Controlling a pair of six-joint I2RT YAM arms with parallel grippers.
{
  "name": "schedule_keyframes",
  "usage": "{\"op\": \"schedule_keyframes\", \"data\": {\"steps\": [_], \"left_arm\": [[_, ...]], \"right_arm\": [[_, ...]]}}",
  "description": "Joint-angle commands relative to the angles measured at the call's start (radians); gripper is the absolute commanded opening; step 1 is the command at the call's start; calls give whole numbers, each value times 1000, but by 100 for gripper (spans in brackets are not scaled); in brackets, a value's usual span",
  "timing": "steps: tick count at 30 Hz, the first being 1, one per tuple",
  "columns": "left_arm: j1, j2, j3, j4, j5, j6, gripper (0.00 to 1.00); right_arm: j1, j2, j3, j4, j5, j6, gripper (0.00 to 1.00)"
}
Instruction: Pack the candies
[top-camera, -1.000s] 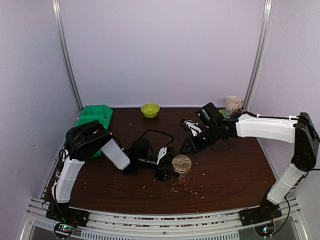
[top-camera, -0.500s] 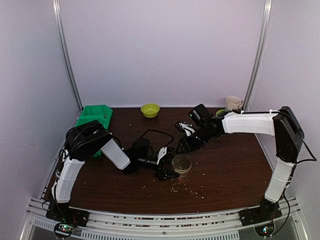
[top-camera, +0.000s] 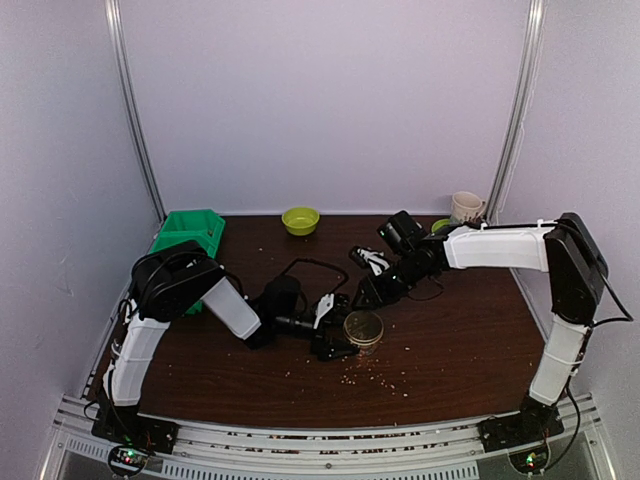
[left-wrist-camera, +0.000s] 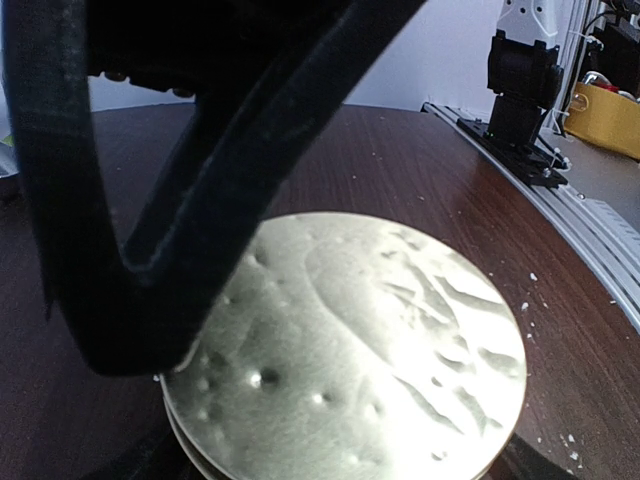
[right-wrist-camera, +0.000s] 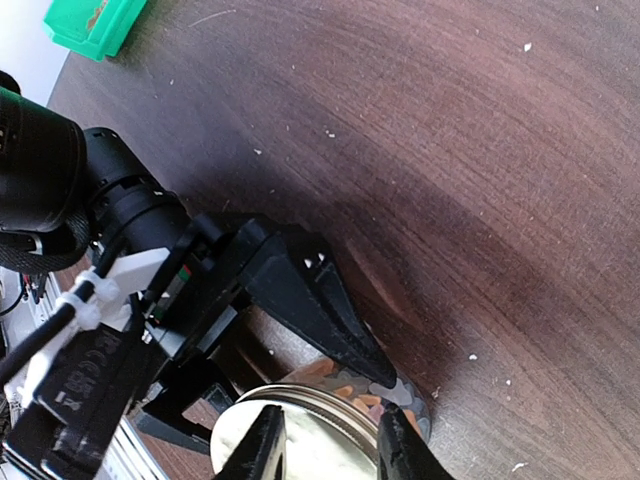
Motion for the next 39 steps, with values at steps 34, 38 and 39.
{"op": "schedule_keyframes", "data": {"steps": [34,38,39], "left_arm": [[-5,72,-9,-178,-21,-30,84],[-5,73,-9,-180,-22,-30,83],[-5,71,-9,-180,-23,-30,83]], "right_arm": [[-6,-103,-201,65,9,20,16],[-6,-124,-230,67,16,20,16],[-6,-128,-237,68,16,22,16]]}}
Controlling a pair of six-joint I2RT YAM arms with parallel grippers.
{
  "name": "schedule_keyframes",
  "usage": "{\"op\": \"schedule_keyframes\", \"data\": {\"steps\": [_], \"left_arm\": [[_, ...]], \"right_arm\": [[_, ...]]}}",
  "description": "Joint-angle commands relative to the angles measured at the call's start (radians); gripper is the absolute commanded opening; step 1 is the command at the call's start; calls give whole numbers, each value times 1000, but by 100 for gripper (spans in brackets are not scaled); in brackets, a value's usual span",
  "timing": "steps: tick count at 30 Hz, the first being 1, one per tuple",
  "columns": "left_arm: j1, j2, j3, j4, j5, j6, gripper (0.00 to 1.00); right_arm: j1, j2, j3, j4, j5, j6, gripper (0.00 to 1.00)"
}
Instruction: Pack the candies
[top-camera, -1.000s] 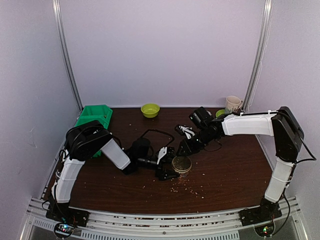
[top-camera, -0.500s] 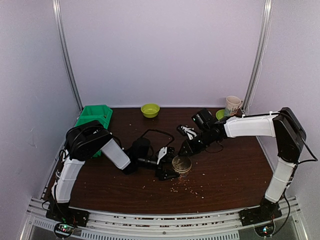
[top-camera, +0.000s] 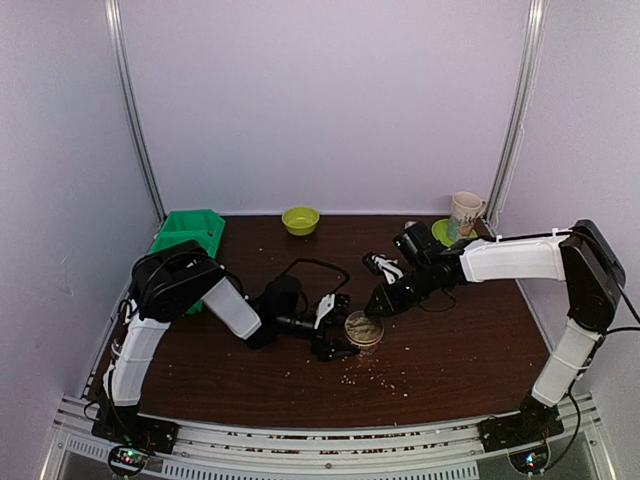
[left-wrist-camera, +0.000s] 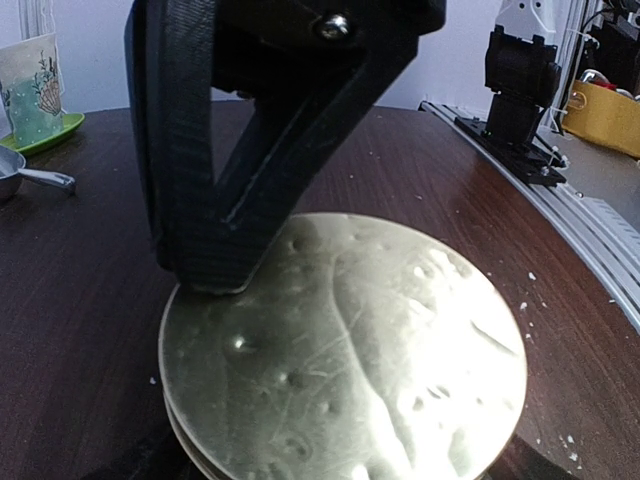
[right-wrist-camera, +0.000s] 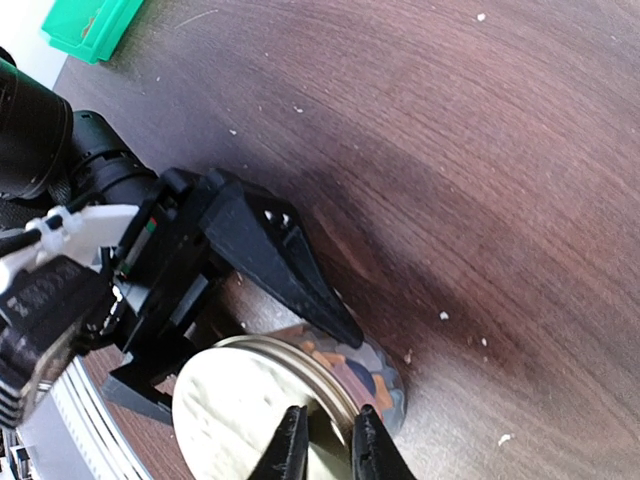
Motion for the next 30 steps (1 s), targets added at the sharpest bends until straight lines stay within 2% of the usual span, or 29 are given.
{"op": "schedule_keyframes", "data": {"steps": [1,7,22,30], "left_arm": [[-4,71,-15,-170,-25,-35,83],[-4,71,-15,-170,-25,-35,83],[-4,72,-11,-180,-34,-35,83],[-4,73,-11,-183,-36,-34,84]], "right_arm": [[6,-30,-54,-62,2,8,16],[6,-71,-106,-44,-2,17,15],[19,-183,-217,-14,-19,50,6],[69,-211,-238,-14,-24,73,6]]}}
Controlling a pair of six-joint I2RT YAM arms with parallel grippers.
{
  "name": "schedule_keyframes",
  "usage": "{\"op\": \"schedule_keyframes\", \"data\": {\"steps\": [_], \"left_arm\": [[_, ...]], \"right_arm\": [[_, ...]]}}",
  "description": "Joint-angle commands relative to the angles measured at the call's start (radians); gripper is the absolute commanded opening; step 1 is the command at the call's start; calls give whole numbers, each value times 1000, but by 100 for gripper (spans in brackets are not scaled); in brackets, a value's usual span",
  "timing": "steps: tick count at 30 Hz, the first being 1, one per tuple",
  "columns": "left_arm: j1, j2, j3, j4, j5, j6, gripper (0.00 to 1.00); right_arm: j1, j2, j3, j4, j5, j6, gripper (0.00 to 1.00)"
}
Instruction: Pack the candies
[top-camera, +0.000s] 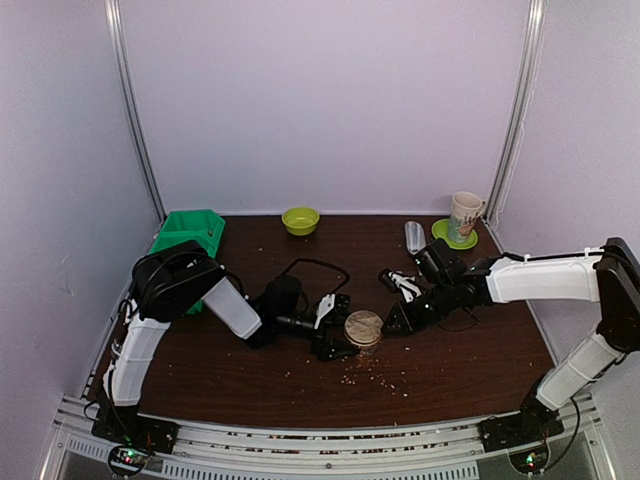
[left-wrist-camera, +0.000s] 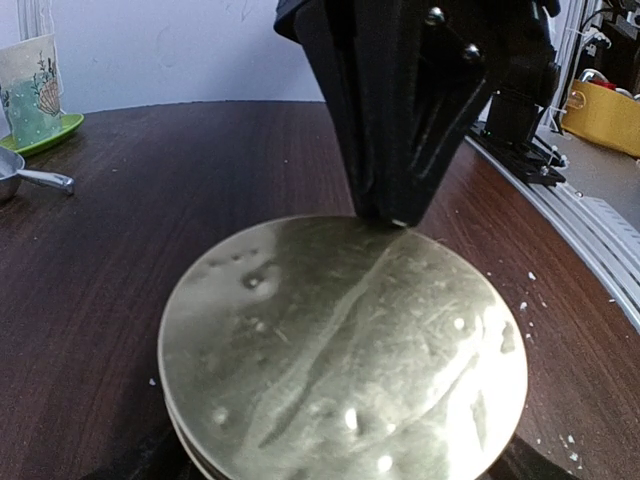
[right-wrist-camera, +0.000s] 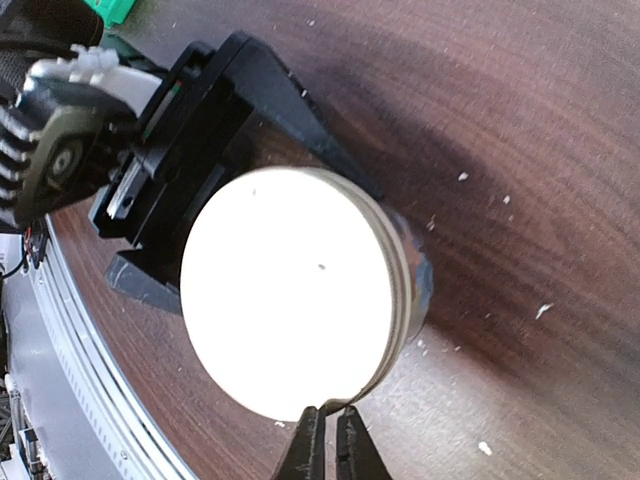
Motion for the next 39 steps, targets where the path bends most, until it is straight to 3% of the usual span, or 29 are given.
{"op": "schedule_keyframes", "data": {"steps": [1,9,13,21,31,39], "left_arm": [[-4,70,-15,-180,-38,-36,84],[-4,71,-16,-180,-35,-35,83],[-4,71,-14,-180,-33,-34,83],[-4,70,-18,-179,-31,-33,83],[-4,69,-16,-181,-30,-31,83],[-4,73,-6,-194,-28,-27,82]], "right_arm": [[47,-12,-22,-26,-21,18,6],[62,-84,4,-78,11,3,10],[54,-95,70,-115,57,-20,19],[7,45,234,-120,70,-49,33],[-22,270,419,-134,12,-69,34],[-24,309,415,-127,-19,-71,32]]}}
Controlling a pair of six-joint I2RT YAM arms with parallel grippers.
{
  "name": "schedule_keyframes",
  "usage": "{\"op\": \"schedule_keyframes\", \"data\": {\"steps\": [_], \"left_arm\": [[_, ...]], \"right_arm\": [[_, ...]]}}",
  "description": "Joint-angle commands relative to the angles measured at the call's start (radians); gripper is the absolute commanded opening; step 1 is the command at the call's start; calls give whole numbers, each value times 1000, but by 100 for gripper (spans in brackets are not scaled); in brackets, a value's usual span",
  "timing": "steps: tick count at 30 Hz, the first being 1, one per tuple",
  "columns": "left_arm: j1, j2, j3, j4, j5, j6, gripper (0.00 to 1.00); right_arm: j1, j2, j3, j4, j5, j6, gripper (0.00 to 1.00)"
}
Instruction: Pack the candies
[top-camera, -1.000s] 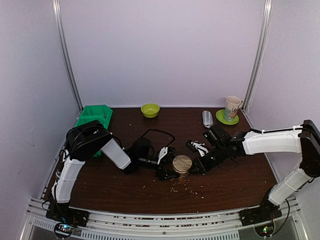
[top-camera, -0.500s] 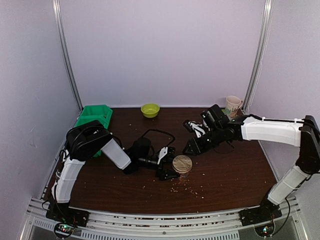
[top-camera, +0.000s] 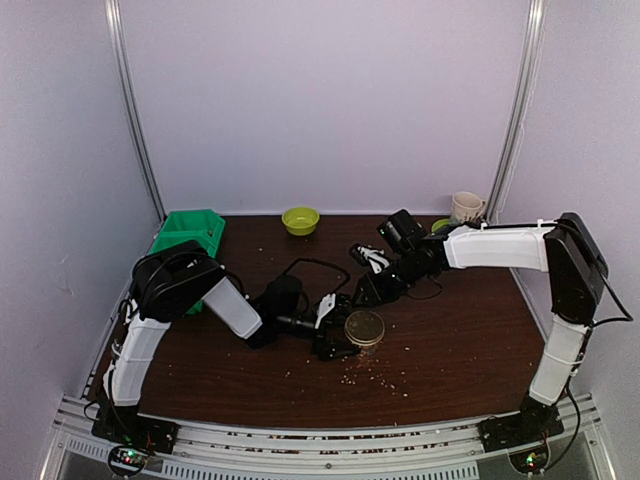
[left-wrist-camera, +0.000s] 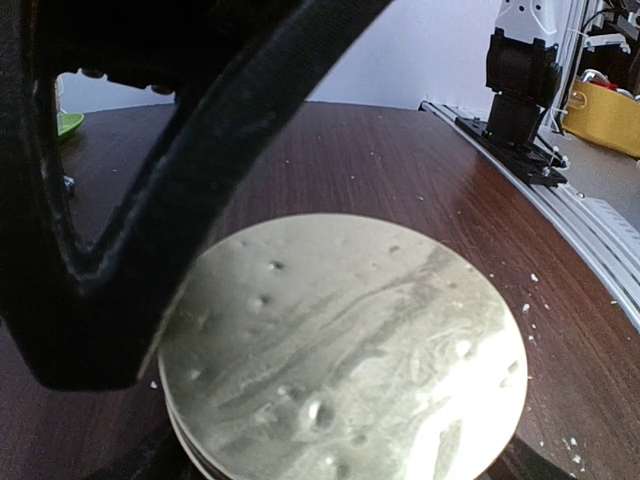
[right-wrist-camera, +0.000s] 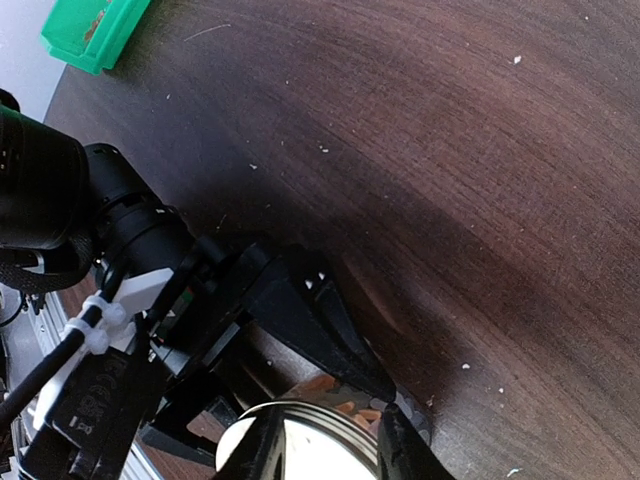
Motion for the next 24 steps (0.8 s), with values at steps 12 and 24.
{"op": "schedule_keyframes", "data": {"steps": [12,24], "left_arm": [[-4,73,-10,-190,-25,-27,81],[-4,75,-8,-194,-25,-27,81]], "right_arm": [[-12,-17,-60,30,-37,-11,25],[-20,-64,-126,53,-64,-4,18]]}}
